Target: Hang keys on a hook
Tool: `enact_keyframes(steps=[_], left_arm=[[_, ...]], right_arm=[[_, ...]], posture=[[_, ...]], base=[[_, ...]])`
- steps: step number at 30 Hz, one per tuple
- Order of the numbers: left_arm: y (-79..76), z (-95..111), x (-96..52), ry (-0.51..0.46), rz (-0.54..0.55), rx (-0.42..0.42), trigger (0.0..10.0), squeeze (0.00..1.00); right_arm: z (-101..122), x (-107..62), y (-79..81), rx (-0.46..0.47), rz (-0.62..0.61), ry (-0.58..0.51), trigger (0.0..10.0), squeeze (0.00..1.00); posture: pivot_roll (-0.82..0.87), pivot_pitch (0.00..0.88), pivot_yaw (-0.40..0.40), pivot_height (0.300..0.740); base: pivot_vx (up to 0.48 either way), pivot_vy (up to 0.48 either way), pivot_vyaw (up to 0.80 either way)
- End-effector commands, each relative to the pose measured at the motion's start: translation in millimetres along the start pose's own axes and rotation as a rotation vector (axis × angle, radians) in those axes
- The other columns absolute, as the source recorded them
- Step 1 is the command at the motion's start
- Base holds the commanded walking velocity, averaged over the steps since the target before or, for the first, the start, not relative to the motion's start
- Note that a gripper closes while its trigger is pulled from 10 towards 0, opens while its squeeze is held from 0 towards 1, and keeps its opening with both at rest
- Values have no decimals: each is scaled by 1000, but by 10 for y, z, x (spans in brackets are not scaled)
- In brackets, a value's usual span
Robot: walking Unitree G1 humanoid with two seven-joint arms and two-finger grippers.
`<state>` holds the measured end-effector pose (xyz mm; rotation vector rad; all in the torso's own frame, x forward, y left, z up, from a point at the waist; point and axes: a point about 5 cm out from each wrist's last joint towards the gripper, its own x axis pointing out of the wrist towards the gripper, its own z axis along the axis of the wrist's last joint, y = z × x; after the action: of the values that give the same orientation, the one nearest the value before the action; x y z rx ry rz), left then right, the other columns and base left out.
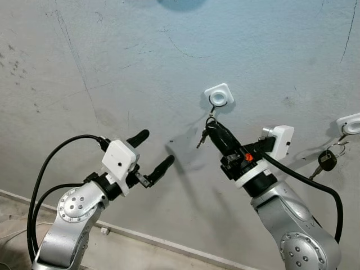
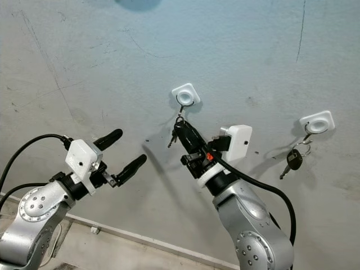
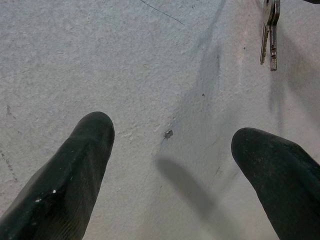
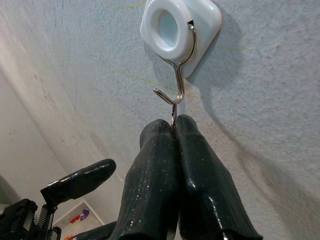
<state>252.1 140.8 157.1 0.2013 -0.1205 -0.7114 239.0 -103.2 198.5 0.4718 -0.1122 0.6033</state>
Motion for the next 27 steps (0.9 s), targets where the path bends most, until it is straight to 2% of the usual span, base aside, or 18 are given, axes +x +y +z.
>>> enact_keyframes(steps=[1, 13, 27], left_arm=[[-14, 29, 7, -8, -9, 6, 10000, 0], [-29, 34, 20, -15, -16, 9, 10000, 0], [-18, 214, 106, -108, 6, 64, 10000, 0]], right_arm=[[-22, -9, -3, 26, 6, 7, 10000, 0], [10, -81, 140, 99, 153, 28, 10000, 0], [79, -51, 101, 116, 141, -6, 10000, 0]], posture=[[164, 0, -4, 740], [159, 0, -4, 740], [161, 0, -3, 740]], base=[[0, 0, 0], [0, 0, 0], [0, 0, 0]])
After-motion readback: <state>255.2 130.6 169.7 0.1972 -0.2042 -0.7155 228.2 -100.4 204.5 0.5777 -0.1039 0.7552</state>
